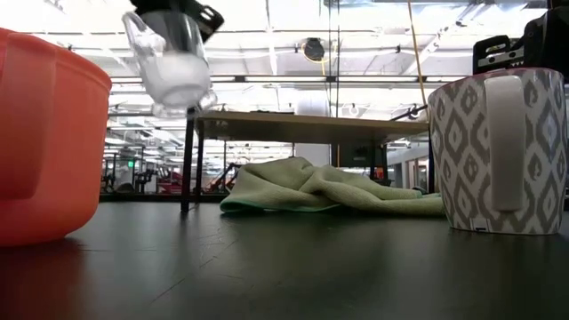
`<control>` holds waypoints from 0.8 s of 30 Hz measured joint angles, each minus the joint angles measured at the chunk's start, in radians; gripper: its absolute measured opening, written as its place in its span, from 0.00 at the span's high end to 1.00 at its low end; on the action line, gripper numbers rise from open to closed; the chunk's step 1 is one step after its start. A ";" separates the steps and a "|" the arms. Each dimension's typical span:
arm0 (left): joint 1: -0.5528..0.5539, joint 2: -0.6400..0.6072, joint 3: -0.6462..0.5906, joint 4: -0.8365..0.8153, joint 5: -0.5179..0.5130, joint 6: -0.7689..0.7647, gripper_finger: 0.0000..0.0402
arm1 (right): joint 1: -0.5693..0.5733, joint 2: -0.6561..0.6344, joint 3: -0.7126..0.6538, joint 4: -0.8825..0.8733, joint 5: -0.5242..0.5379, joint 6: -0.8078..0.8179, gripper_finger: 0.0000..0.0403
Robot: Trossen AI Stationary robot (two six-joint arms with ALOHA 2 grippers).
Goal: Stack small to large cups/mugs on shelf
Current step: Put the transparent mug on the shelf
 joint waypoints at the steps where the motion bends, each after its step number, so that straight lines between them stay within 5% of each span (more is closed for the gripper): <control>1: 0.001 -0.024 -0.013 0.000 -0.002 -0.001 1.00 | 0.000 0.000 0.000 -0.001 0.000 0.000 1.00; 14: 0.008 -0.376 -0.408 0.250 -0.043 -0.157 1.00 | 0.000 0.000 0.000 0.000 0.000 0.000 1.00; 24: 0.006 -0.475 -0.585 0.374 -0.019 -0.256 1.00 | 0.000 0.000 0.000 0.000 0.000 -0.001 1.00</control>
